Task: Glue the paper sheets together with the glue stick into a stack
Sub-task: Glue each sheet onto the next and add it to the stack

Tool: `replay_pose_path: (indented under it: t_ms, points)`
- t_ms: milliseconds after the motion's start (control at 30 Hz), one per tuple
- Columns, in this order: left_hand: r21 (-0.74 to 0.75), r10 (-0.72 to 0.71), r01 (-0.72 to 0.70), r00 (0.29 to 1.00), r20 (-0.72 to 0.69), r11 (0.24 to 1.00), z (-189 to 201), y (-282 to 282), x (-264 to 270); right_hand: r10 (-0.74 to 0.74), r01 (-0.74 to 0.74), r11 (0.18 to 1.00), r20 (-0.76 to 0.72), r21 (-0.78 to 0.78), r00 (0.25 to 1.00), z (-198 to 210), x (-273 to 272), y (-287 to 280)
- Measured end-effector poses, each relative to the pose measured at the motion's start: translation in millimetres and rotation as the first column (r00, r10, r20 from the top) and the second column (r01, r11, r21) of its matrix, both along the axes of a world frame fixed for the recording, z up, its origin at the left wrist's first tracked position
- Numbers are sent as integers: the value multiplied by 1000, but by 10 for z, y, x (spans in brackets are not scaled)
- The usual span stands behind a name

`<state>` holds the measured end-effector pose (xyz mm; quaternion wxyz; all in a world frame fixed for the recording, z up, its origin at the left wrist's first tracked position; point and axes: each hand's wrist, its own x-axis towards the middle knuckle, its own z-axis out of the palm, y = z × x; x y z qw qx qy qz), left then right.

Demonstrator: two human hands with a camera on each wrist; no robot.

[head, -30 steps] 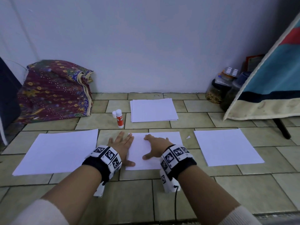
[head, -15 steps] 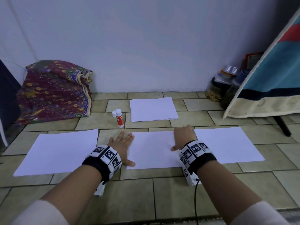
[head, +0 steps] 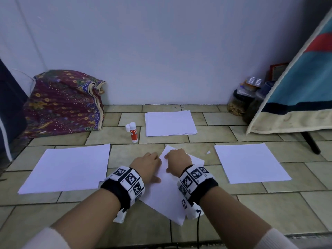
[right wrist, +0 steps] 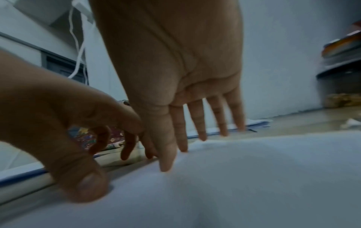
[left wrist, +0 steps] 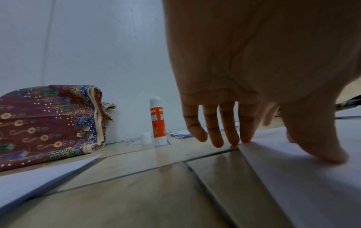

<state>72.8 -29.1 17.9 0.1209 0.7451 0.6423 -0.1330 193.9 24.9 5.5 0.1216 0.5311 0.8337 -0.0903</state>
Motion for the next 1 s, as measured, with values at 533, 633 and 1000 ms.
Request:
replay_pose_path:
  t_ms: [533,633,1000]
  points:
    - [-162,140,-146,989,-49,976,-250,19,-59,142,-180,966,-199,-188,970,-26,-162,-186]
    - [-152,151,-161,985,-81,975,-304,22,-106,43,-95,961,-200,-259,979,65,23,-115]
    - [-139,141,-151,987,-83,979,-277,-10,-118,-82,62,985,-119,-161,990,70,436,149]
